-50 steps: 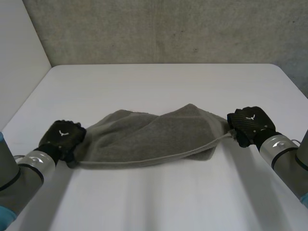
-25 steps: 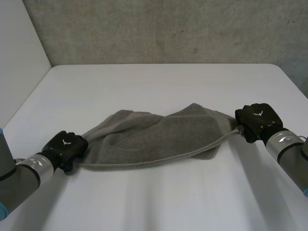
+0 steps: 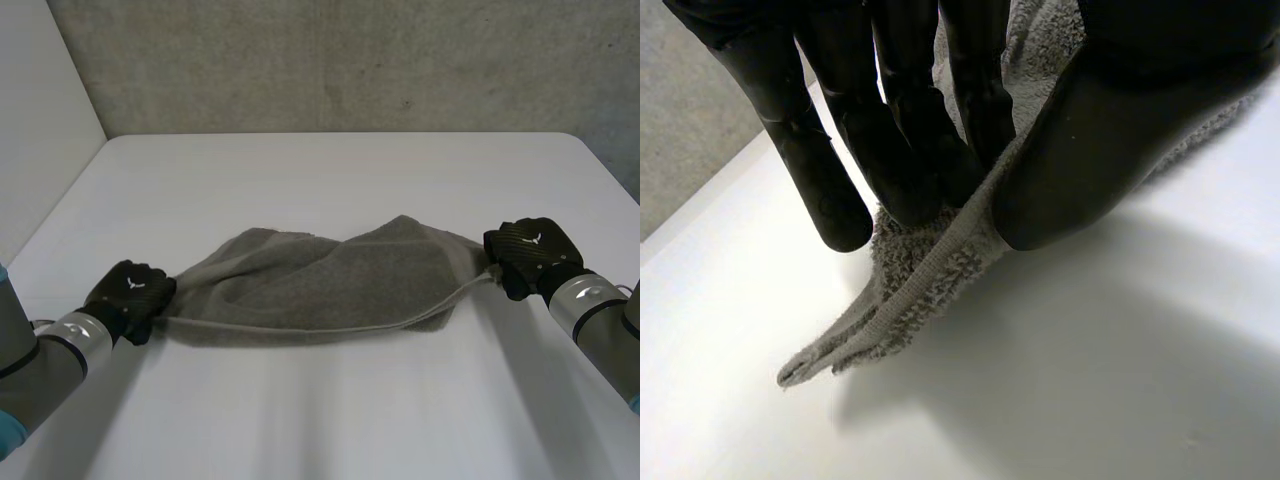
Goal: Fold the towel.
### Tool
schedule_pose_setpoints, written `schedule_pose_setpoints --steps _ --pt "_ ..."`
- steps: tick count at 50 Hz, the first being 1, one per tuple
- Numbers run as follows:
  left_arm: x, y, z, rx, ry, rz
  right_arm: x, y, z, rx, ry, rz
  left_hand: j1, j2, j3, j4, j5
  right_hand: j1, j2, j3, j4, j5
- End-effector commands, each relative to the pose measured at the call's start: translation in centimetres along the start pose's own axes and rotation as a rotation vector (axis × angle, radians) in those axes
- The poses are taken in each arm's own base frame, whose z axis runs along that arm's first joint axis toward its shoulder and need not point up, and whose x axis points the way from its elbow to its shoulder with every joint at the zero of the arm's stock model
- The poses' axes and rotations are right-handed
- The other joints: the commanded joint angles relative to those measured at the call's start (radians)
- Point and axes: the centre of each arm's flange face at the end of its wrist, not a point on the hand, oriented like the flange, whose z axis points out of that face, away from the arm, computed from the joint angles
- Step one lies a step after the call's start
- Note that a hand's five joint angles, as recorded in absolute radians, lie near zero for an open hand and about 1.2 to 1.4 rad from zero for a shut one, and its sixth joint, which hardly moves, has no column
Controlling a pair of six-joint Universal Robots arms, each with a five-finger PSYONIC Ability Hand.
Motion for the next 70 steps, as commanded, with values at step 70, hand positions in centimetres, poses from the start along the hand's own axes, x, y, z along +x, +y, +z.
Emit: schedule_pose_setpoints --steps 70 --pt "-4.2 -6.8 -8.0 0.355 -0.071 -0.438 4.2 -7.5 -7.1 -0.001 -0.184 0.003 0.140 0.048 0.067 0.043 0.126 0.082 0.103 0.058 0.060 0.076"
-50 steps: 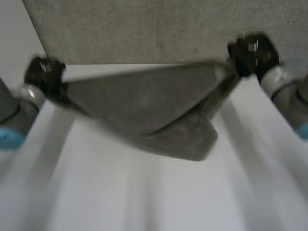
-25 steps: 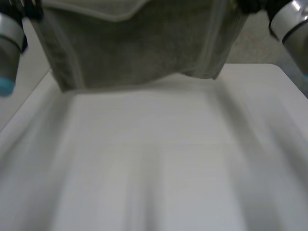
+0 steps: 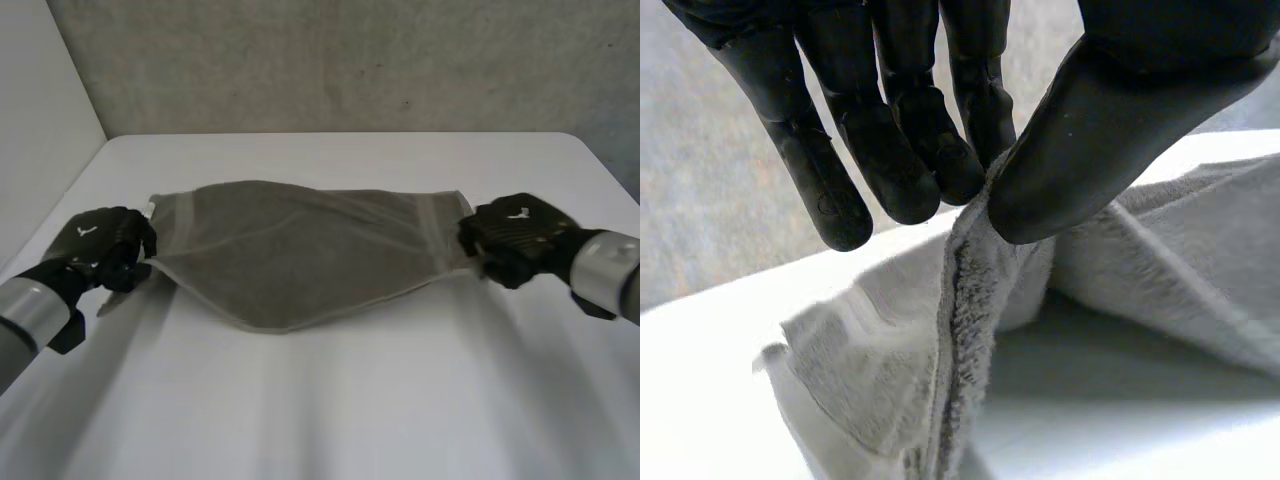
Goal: Fold the towel.
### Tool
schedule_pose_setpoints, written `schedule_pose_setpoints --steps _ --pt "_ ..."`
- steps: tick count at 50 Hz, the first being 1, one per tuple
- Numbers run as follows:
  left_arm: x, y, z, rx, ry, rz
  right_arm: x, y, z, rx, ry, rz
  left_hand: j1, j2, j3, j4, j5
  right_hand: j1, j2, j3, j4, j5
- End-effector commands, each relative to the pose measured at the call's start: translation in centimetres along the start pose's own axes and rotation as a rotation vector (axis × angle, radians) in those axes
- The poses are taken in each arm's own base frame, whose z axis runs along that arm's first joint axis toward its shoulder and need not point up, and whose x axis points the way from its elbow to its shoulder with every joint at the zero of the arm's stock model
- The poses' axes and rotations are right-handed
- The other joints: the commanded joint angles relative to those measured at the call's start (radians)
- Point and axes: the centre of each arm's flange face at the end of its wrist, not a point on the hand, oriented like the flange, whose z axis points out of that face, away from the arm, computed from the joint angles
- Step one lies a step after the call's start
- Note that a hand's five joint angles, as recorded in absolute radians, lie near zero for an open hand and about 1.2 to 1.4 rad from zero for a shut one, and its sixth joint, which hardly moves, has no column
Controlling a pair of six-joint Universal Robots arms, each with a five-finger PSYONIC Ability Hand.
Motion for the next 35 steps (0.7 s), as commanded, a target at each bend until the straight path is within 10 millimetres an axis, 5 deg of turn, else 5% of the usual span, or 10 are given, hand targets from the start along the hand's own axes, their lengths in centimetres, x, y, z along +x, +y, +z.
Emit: schedule_pose_setpoints --steps 1,10,19,27,35 --pt "0.1 -2.6 -3.4 0.109 -0.018 0.057 2.8 -0.7 -4.2 0.026 0.093 0.041 0.130 0.036 0.056 0.034 0.097 0.081 0.096 0.051 0.060 0.076" --pt "-0.7 -3.5 -3.4 0.142 0.009 0.080 5.5 -1.2 -4.7 0.072 0.089 0.051 0.130 0.036 0.056 0.034 0.097 0.081 0.096 0.051 0.060 0.076" --pt "-1.6 -2.7 -0.8 0.103 0.050 0.060 7.3 1.3 -1.7 -0.009 0.087 0.106 0.130 0.036 0.056 0.034 0.097 0.081 0.096 0.051 0.060 0.076" --pt "-2.3 -1.3 3.1 0.086 0.102 0.133 7.0 1.8 1.3 -0.042 0.084 0.093 0.130 0.036 0.056 0.034 0.097 0.081 0.096 0.051 0.060 0.076" --pt "-2.2 1.3 9.1 0.054 0.183 0.212 6.8 2.7 5.7 -0.021 0.113 0.097 0.130 0.036 0.056 0.034 0.097 0.081 0.096 0.051 0.060 0.076"
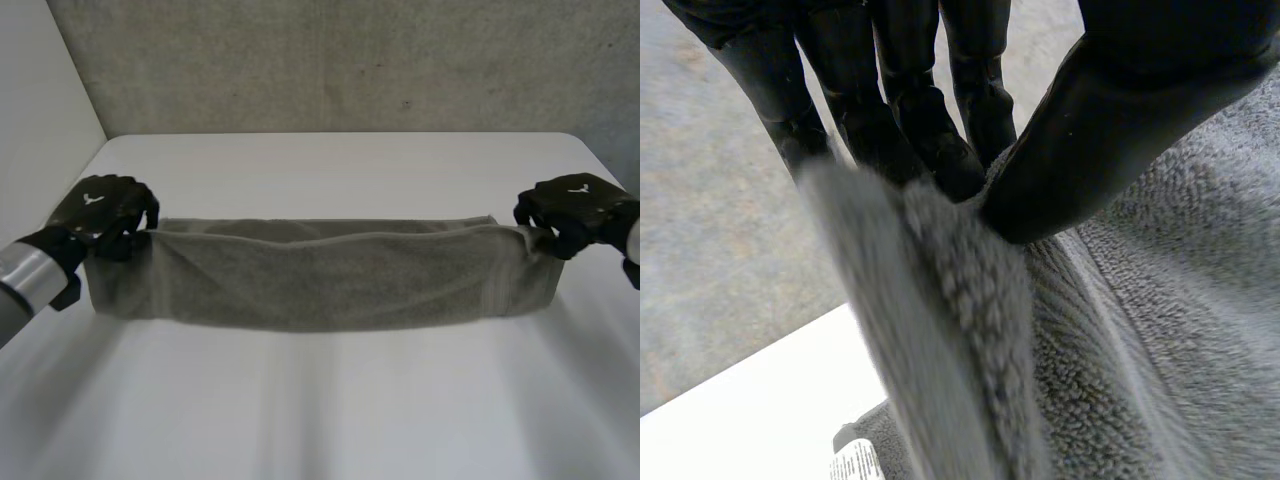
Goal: Fold the towel.
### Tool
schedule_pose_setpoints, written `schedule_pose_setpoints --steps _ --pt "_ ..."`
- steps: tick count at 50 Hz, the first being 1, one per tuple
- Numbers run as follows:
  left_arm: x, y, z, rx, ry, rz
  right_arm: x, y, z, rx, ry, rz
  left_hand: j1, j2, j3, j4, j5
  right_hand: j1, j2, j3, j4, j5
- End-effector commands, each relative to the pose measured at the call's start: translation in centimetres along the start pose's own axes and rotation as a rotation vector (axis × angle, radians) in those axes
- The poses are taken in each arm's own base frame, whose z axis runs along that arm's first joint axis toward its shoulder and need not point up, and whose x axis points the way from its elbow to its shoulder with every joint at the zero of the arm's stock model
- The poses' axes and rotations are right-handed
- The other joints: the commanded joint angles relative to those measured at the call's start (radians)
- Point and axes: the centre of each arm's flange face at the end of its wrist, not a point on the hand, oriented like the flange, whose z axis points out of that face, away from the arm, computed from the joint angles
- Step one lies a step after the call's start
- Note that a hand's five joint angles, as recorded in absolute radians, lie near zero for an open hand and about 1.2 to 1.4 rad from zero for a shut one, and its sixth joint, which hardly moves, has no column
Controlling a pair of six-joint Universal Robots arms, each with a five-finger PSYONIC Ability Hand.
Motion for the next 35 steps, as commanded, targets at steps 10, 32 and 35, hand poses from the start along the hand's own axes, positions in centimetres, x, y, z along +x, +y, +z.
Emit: schedule_pose_setpoints --steps 10,32,35 --pt "-1.8 5.3 9.1 -0.050 0.003 0.052 -1.1 1.3 8.5 0.046 0.140 -0.022 0.130 0.035 0.056 0.033 0.094 0.080 0.096 0.051 0.060 0.076" --pt "-2.2 7.4 12.8 -0.058 -0.051 0.061 -3.2 3.0 14.2 0.061 0.235 -0.073 0.104 0.010 0.030 0.008 0.068 0.080 0.096 0.051 0.060 0.076" --pt "-2.1 7.4 12.8 -0.060 -0.057 0.062 -3.4 3.1 14.2 0.057 0.242 -0.072 -0.169 -0.264 -0.244 -0.266 -0.205 -0.100 -0.083 -0.128 -0.119 -0.103"
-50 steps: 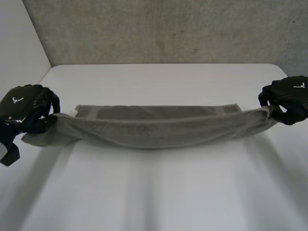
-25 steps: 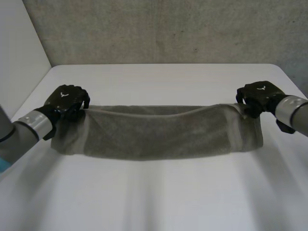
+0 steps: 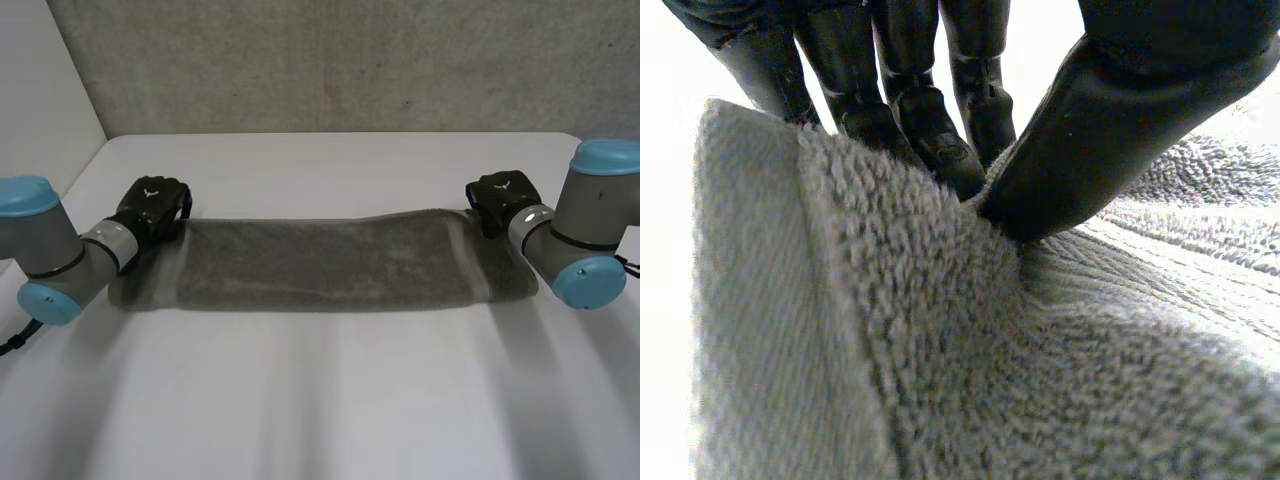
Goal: Fold the towel.
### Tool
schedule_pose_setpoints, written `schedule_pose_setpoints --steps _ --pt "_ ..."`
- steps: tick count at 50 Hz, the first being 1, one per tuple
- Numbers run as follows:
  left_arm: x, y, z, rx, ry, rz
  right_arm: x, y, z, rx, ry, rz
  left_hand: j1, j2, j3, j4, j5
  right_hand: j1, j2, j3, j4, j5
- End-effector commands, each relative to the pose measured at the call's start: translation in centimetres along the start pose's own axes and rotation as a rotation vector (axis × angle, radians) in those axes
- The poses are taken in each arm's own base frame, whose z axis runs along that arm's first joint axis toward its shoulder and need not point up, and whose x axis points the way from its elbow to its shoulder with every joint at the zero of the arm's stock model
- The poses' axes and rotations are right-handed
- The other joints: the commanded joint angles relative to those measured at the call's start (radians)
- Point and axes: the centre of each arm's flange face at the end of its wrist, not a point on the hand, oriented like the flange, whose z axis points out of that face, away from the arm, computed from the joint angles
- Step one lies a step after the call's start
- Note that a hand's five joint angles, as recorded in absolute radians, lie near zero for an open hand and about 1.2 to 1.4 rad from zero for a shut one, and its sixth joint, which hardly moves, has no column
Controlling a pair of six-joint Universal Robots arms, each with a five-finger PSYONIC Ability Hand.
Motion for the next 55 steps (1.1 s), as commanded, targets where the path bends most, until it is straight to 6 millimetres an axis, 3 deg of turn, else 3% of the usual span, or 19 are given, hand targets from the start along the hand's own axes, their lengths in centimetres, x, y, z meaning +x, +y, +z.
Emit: schedule_pose_setpoints --steps 1,2,3,5,7,11,13,14,16,19,24,27,31,34,37,39,44,49,55 --pt "0.2 -0.3 0.2 0.004 -0.023 0.007 -0.5 0.2 0.3 0.011 0.007 -0.003 -0.496 -0.592 -0.572 -0.594 -0.533 -0.101 -0.085 -0.130 -0.121 -0.105" --pt "0.1 -0.4 0.2 0.003 -0.038 0.008 -0.4 0.2 0.3 0.007 0.016 -0.002 -0.715 -0.810 -0.790 -0.812 -0.752 -0.418 -0.402 -0.447 -0.438 -0.421" --pt "0.1 -0.4 0.2 0.003 -0.038 0.008 -0.4 0.2 0.3 0.007 0.016 -0.002 -0.717 -0.813 -0.793 -0.815 -0.754 -0.421 -0.405 -0.450 -0.441 -0.425" --pt "-0.3 -0.7 0.1 -0.006 -0.083 0.009 -0.1 -0.1 0.1 0.005 0.037 -0.001 -0.992 -1.087 -1.067 -1.089 -1.029 -1.027 -1.010 -1.055 -1.046 -1.030" --pt "-0.5 -1.2 0.0 -0.003 -0.108 0.013 0.1 -0.4 0.0 0.006 0.051 -0.001 -1.028 -1.123 -1.103 -1.125 -1.065 -1.142 -1.125 -1.170 -1.162 -1.145" --pt "-1.1 -2.6 -0.4 0.010 -0.162 0.018 0.9 -1.9 -0.6 0.028 0.083 0.000 -1.037 -1.133 -1.113 -1.135 -1.074 -1.142 -1.125 -1.170 -1.162 -1.145" --pt "-1.6 -4.6 -1.1 0.028 -0.209 0.022 2.0 -4.2 -1.5 0.078 0.113 -0.001 -1.040 -1.136 -1.115 -1.138 -1.077 -1.142 -1.125 -1.170 -1.162 -1.145" --pt "-1.6 -4.6 -1.1 0.029 -0.209 0.022 2.0 -4.2 -1.5 0.078 0.113 -0.001 -1.040 -1.136 -1.116 -1.138 -1.077 -1.142 -1.125 -1.170 -1.162 -1.145" --pt "-1.6 -5.5 -1.7 0.030 -0.224 0.022 3.0 -6.5 -2.8 0.122 0.137 -0.009 -1.040 -1.136 -1.116 -1.138 -1.077 -1.142 -1.125 -1.170 -1.162 -1.145" --pt "-1.6 -7.7 -3.1 0.050 -0.241 0.026 3.3 -7.6 -3.5 0.144 0.144 -0.010 -1.040 -1.136 -1.116 -1.138 -1.077 -1.142 -1.125 -1.170 -1.162 -1.145" --pt "-0.7 -11.1 -5.7 0.093 -0.240 0.018 3.7 -11.3 -7.6 0.210 0.156 -0.020 -1.043 -1.138 -1.118 -1.140 -1.080 -1.142 -1.125 -1.170 -1.162 -1.145" --pt "0.2 -12.6 -7.4 0.116 -0.233 0.002 3.3 -11.7 -9.5 0.201 0.145 -0.024 -1.046 -1.141 -1.121 -1.143 -1.083 -1.142 -1.125 -1.170 -1.162 -1.145" --pt "1.2 -14.0 -9.7 0.141 -0.230 -0.028 2.8 -11.1 -10.9 0.161 0.125 -0.027 -1.052 -1.147 -1.127 -1.149 -1.089 -1.142 -1.125 -1.170 -1.162 -1.145" --pt "1.5 -13.7 -10.3 0.133 -0.227 -0.046 2.0 -9.3 -12.1 0.074 0.082 -0.022 -1.052 -1.147 -1.127 -1.149 -1.089 -1.142 -1.125 -1.170 -1.162 -1.145" --pt "2.2 -11.6 -11.1 0.091 -0.222 -0.108 0.4 -6.0 -12.7 -0.020 0.021 -0.018 -1.052 -1.147 -1.127 -1.149 -1.089 -1.142 -1.125 -1.170 -1.162 -1.145" --pt "2.1 -10.6 -11.3 0.077 -0.228 -0.128 -0.1 -5.4 -12.7 -0.020 0.004 -0.028 -1.052 -1.147 -1.127 -1.149 -1.089 -1.142 -1.125 -1.170 -1.162 -1.145" --pt "2.7 -7.4 -11.0 0.059 -0.227 -0.183 -0.1 -2.3 -11.8 -0.007 -0.002 -0.050 -1.046 -1.141 -1.121 -1.143 -1.083 -1.003 -0.986 -1.031 -1.022 -1.006" --pt "2.6 -7.0 -10.9 0.065 -0.230 -0.182 -0.5 0.9 -10.0 -0.030 -0.034 -0.072 -1.049 -1.144 -1.124 -1.146 -1.086 -0.889 -0.872 -0.917 -0.908 -0.892" --pt "2.8 -6.7 -11.0 0.057 -0.226 -0.186 -1.2 2.7 -9.0 -0.062 -0.072 -0.083 -1.049 -1.144 -1.124 -1.146 -1.086 -0.827 -0.810 -0.855 -0.846 -0.830"
